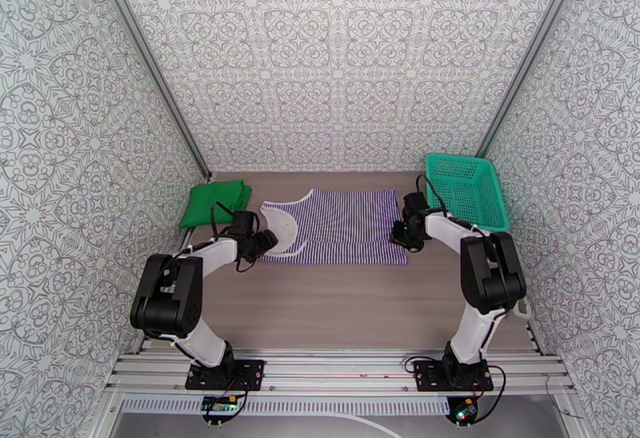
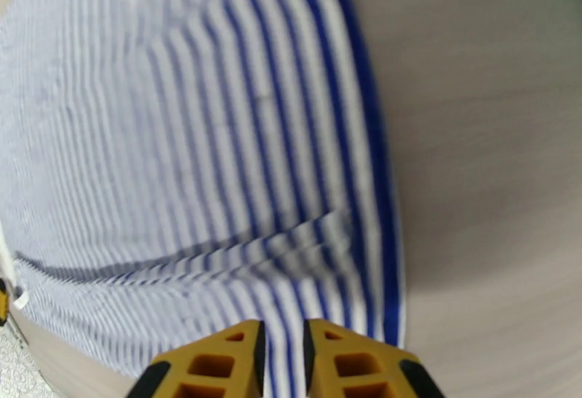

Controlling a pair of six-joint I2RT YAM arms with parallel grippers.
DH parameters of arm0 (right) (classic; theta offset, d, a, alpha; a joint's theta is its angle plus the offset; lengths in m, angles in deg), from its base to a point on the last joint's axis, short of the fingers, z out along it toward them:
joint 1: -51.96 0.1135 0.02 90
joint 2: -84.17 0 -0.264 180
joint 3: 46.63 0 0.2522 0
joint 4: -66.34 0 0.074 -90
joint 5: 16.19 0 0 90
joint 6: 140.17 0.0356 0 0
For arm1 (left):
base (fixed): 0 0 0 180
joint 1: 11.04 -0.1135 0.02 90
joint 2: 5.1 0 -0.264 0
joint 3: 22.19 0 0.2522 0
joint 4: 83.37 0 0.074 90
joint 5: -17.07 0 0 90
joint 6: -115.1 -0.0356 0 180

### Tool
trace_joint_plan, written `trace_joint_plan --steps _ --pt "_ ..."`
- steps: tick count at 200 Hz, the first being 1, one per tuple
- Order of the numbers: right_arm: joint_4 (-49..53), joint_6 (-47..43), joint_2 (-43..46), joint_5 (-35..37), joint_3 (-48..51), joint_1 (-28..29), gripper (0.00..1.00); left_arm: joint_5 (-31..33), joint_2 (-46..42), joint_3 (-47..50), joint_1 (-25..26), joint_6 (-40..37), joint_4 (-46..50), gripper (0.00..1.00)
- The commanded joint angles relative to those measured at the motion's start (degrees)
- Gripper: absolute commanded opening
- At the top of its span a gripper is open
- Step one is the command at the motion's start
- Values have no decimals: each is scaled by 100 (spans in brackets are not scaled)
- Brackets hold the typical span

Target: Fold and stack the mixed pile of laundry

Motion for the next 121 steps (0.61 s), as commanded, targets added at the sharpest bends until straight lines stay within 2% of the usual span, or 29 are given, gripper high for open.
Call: trace_joint_plan --steps 1,67,99,121 --pt "37 -113 -285 249 -195 -80 21 41 -37 -108 -139 -204 307 65" --pt "544 -199 -149 583 -662 -185 20 115 -936 -124 -573 -592 1017 66" --pt "610 -85 694 488 -444 -185 23 165 -1570 -164 -691 -897 1657 67" --pt "509 132 1318 158 85 -242 30 -232 -1946 171 -678 -779 1700 67"
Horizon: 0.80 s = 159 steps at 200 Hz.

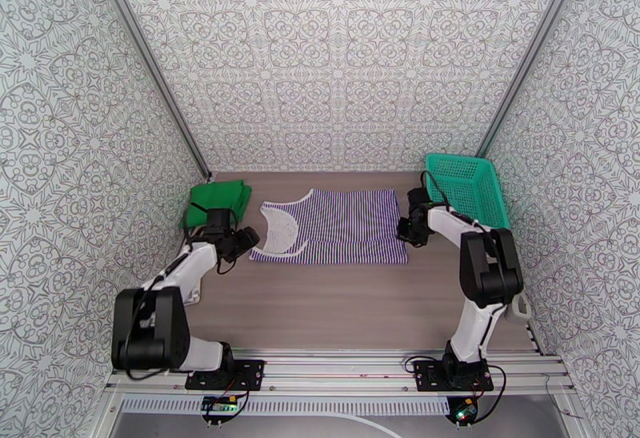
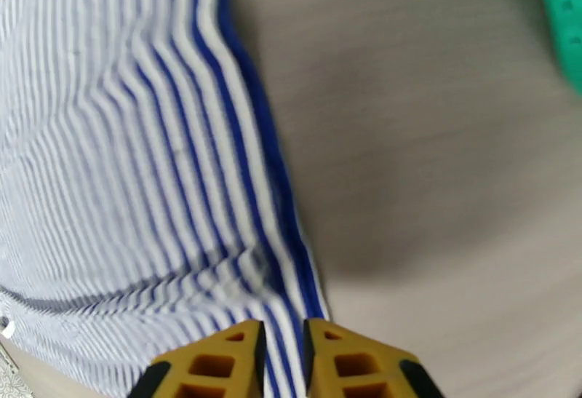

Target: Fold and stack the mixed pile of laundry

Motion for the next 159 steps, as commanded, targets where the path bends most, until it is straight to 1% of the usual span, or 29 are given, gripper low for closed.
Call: trace_joint_plan --steps 1,17,21,29,45,55,65,76,94,106,129,141,159 --pt "15 215 870 -305 468 -93 30 -311 -371 208 -8 -116 409 67" --pt "-288 475 1258 -801 1060 -293 32 -677 -553 572 -8 53 163 69" --pt "-361 534 1328 -909 1211 -342 32 -867 -568 653 2 104 103 69" --pt "-504 616 1466 -1044 1444 -410 33 -1018 -579 771 24 165 -42 69" --pt "-803 603 1601 -1225 1734 -417 33 -1217 -509 838 248 127 -365 66" --pt "-896 584 1546 -1334 1767 -371 31 -1424 -331 719 437 30 -578 64" --pt "-829 493 1378 -1247 1610 -241 31 -1543 -23 449 712 -101 -683 62" --pt "-799 425 1157 -1033 1383 -48 30 -1491 395 42 1031 -283 -702 59" --pt "-861 414 744 -674 997 237 28 -1425 1192 -654 1360 -532 -784 58" --pt "-879 446 355 -489 699 329 27 -1456 1765 -1087 1435 -584 -853 55" --pt "-924 640 -365 -417 278 401 25 -1594 2713 -1619 1455 -547 -1037 48" --pt "-902 739 -558 -349 232 409 23 -1655 2998 -1686 1450 -461 -1078 46" --pt "-870 860 -588 -249 413 406 23 -1655 3055 -1416 1437 -357 -1190 45"
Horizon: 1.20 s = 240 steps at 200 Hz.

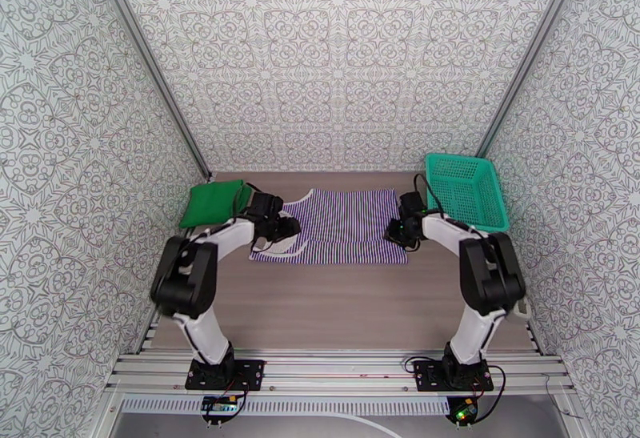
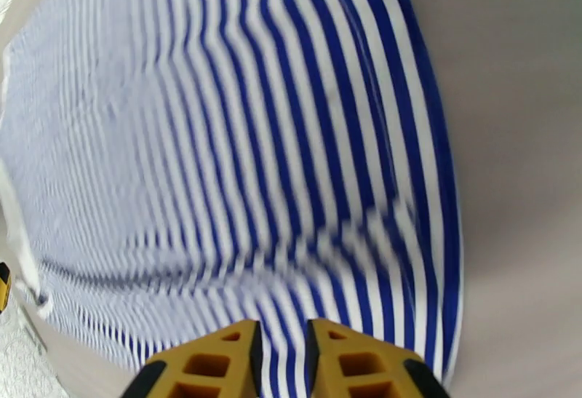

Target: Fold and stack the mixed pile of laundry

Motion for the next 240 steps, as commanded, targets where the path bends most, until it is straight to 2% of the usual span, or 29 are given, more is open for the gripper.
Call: trace_joint_plan --steps 1,74,114,147,169,204,240 --pt "89 262 -97 306 64 8 23 -176 157 219 -21 36 -112 45" --pt "133 728 622 311 1246 20 23 -482 -924 2217 -232 -50 -318 45" --pt "208 961 1466 332 2184 140 23 -539 -1719 2953 -109 108 -203 45" --pt "282 1115 2151 444 2764 225 24 -323 -2114 3095 15 164 65 48" --pt "493 946 2238 598 2420 225 24 -327 -2101 2826 14 75 171 48" --pt "1033 323 1980 1017 899 212 27 -262 -1909 1610 7 -195 625 50" --pt "830 -631 990 1335 -538 111 29 -28 -862 -51 -2 -835 868 51"
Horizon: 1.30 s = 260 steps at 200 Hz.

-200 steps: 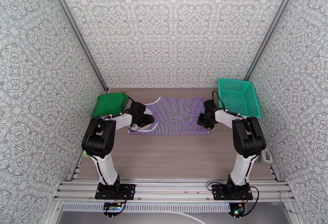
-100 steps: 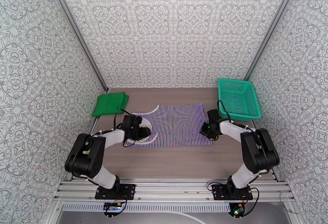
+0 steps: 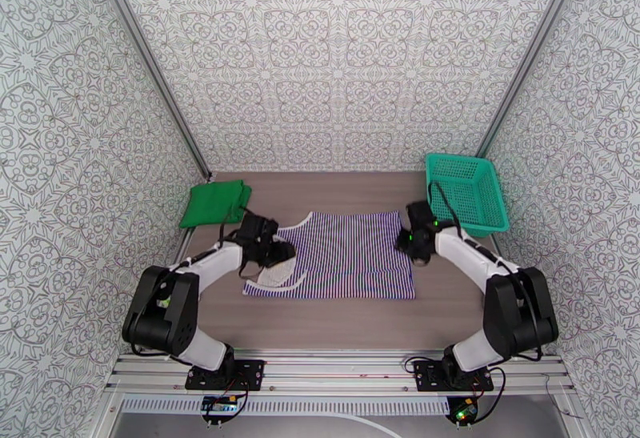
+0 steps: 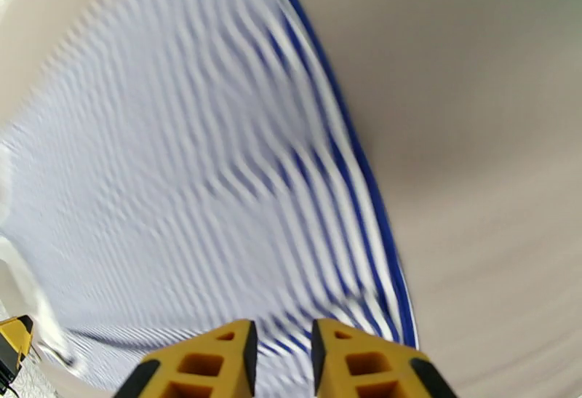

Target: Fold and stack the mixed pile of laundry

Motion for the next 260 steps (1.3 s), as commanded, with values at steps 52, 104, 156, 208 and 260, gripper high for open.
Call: trace_joint_plan --steps 52,104,156,208,260 --pt "-59 -1576 -2432 244 -2447 -320 29 696 2576 -3343 88 -1267 820 50" --pt "232 -1643 -3308 132 -3249 -463 30 1006 3603 -4523 379 -1666 1363 52" --pt "576 -1618 -3756 238 -3747 -524 31 998 4218 -5245 479 -1693 1669 52" --pt "784 -1530 -4146 116 -4019 -541 32 1034 4545 -5616 600 -1795 1914 49" --pt "892 -1546 -4450 105 -4358 -543 29 1036 4847 -5976 587 -1879 2092 42"
